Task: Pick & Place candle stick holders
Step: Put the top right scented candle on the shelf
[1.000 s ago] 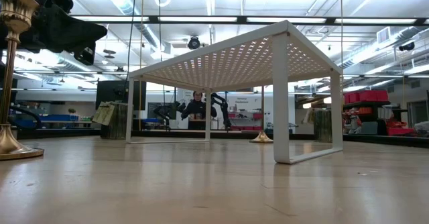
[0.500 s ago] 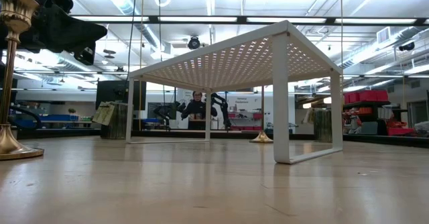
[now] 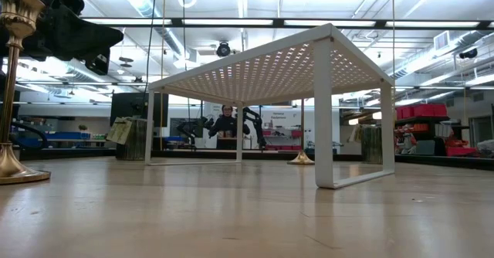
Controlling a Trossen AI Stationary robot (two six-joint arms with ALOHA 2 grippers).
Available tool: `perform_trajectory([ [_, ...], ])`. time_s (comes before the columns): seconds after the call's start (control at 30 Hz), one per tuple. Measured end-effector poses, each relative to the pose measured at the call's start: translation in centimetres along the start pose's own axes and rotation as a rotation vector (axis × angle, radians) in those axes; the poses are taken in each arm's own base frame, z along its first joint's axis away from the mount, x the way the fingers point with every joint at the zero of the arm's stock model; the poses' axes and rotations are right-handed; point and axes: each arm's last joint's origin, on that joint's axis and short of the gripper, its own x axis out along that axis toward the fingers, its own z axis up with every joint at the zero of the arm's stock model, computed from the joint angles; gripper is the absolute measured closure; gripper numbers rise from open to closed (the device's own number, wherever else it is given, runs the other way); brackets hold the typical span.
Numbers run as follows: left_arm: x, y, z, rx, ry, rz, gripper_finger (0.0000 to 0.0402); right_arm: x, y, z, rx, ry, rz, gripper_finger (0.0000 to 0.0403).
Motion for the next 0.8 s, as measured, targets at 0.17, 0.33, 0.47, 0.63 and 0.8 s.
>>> perform_trajectory([
  [0.17,0.0,0.0,0.0,0.000,0.000,0.000,0.0376,0.0,-0.7,-0.1,0.015,0.008,-0.083,0.0385],
  [0.33,0.0,0.0,0.0,0.000,0.000,0.001,0.0376,0.3,-1.5,-0.4,0.040,0.037,-0.158,0.0385],
  [0.47,0.0,0.0,0.0,0.000,0.000,0.000,0.0376,0.6,-2.0,-0.9,0.032,0.083,-0.190,0.0385],
  [0.63,0.0,0.0,0.0,0.000,0.000,0.000,0.0376,1.2,-2.8,-1.7,0.031,0.160,-0.233,0.0385],
  [0.8,0.0,0.0,0.0,0.000,0.000,0.001,0.0376,1.4,-3.4,-2.4,0.035,0.231,-0.286,0.0385],
])
